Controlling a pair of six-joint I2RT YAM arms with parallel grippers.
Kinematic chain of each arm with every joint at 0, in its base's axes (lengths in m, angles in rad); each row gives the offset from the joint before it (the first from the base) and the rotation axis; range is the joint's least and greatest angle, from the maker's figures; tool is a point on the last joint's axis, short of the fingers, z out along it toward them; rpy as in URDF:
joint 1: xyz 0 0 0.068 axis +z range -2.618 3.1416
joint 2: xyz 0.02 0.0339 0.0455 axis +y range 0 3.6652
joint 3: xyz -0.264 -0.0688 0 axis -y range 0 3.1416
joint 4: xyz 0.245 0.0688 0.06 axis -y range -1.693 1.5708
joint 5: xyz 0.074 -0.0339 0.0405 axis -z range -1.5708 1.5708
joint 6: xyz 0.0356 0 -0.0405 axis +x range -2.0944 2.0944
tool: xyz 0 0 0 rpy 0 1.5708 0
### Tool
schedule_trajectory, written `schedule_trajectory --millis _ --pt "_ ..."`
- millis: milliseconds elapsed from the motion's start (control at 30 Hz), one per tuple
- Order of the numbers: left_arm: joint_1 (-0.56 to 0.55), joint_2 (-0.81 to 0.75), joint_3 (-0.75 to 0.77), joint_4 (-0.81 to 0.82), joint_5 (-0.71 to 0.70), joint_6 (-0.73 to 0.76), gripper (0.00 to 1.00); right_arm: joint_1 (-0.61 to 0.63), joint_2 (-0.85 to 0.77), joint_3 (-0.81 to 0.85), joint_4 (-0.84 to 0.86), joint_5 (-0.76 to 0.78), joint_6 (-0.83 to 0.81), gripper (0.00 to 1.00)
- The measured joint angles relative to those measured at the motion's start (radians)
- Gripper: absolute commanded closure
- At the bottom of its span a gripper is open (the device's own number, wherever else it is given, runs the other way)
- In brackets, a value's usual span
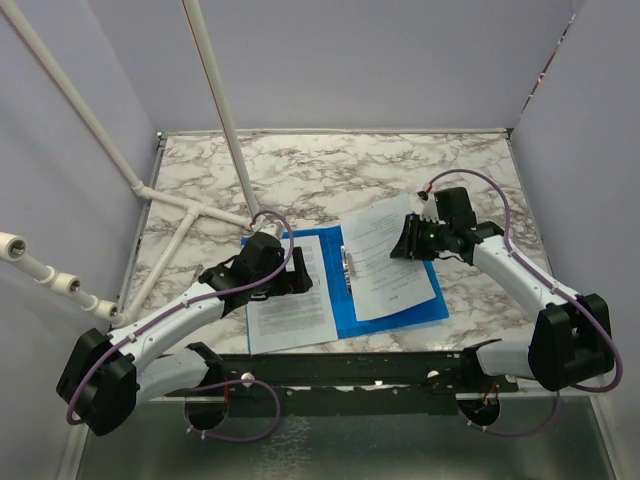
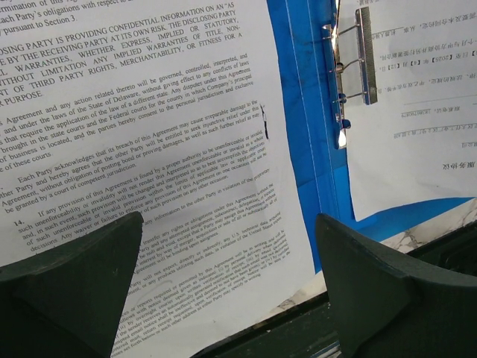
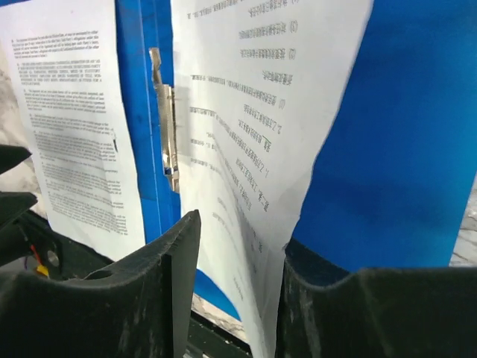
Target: Put the files into the folder
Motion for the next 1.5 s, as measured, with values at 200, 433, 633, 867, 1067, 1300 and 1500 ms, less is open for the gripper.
schedule_trajectory --millis 200,433,633,867,1067,1300,1500 --pt "0.000 0.000 0.000 0.000 0.000 0.000 0.01 0.000 -0.001 0.000 -0.030 0.078 -0.001 0.41" --pt "0.000 0.000 0.000 0.001 0.000 0.000 0.01 0.000 -0.001 0.014 -0.077 0.189 -0.014 0.36" --pt "0.000 0.004 0.000 0.000 0.000 0.000 0.01 0.000 0.000 0.037 -0.089 0.241 -0.025 0.35" --pt "0.000 0.006 0.000 0.000 -0.005 0.000 0.01 0.000 0.014 0.047 -0.098 0.293 -0.026 0.35" --pt "0.000 0.006 0.000 -0.003 -0.018 0.000 0.01 0.000 0.030 0.070 -0.106 0.341 -0.026 0.35" --pt "0.000 0.006 0.002 -0.032 -0.046 -0.001 0.01 0.000 0.031 0.115 -0.142 0.464 -0.026 0.35" --pt "0.000 0.006 0.031 -0.074 -0.090 -0.007 0.01 0.000 0.016 0.140 -0.163 0.484 -0.026 0.35"
